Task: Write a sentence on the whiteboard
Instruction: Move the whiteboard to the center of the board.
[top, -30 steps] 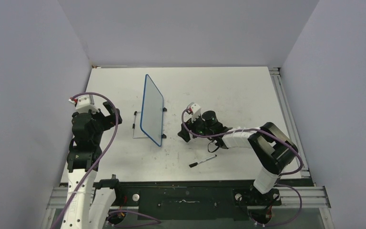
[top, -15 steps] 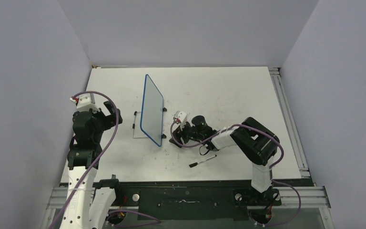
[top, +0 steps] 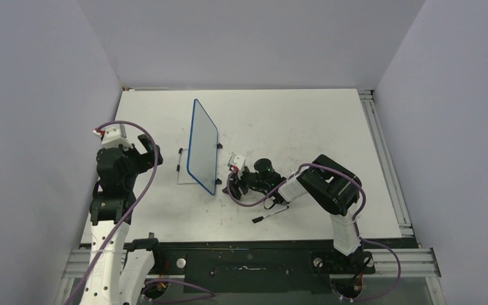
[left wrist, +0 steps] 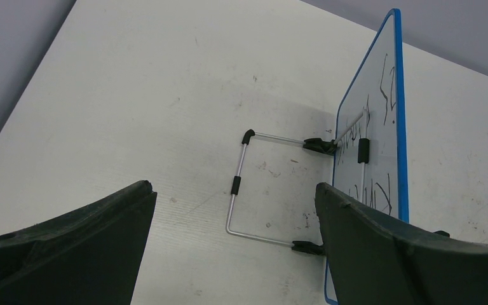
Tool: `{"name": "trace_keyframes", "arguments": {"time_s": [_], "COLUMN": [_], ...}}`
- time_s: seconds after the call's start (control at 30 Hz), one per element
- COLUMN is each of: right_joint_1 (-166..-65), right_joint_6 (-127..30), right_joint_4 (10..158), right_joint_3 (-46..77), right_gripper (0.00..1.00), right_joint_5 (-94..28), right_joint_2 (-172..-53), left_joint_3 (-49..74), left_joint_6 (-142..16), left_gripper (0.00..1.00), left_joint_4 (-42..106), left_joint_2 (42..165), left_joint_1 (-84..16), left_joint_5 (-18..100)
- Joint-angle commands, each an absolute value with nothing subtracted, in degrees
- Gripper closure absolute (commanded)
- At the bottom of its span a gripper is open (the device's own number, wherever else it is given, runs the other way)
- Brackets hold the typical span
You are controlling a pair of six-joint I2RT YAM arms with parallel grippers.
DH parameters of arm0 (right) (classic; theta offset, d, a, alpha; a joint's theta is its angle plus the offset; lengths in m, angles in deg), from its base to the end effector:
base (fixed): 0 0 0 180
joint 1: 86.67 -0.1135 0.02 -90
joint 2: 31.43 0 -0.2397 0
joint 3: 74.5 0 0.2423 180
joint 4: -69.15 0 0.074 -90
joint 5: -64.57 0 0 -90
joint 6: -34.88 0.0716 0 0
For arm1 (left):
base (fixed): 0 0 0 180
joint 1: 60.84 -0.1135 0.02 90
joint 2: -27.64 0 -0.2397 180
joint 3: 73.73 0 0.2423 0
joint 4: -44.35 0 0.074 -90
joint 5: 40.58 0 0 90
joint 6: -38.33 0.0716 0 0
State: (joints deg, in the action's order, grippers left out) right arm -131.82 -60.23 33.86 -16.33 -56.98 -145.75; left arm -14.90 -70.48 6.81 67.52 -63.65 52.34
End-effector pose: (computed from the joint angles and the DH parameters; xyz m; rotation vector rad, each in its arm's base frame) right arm 0.2413 0.2957 0.0826 -1.1846 1.6218 0.9883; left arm 0.2027 0.0136 0.2995 -0.3899 1.8568 -0.1419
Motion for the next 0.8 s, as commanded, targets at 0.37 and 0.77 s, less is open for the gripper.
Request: {"name": "trace_keyframes", "arguments": {"time_s": [0.37, 0.77], "right_joint_1": [-133.5, -134.3], "right_joint_6": [-64.3, -67.4], "right_joint_4": [33.8, 41.2], "right_joint_3": [-8.5, -4.3], "right_gripper": [0.43, 0.61], "right_joint_5": [-61.5, -64.2], "right_joint_2": [-151.9, -153.8], "left_joint_3": [-14.7, -14.5], "left_joint_6": [-69.2, -69.0], "left_gripper": [0.04, 0.04], "left_joint_4": [8.1, 8.0], "left_joint_2": [68.5, 69.1], "left_joint_1": [-64.2, -64.2], "left_joint_5": [49.9, 49.4]}}
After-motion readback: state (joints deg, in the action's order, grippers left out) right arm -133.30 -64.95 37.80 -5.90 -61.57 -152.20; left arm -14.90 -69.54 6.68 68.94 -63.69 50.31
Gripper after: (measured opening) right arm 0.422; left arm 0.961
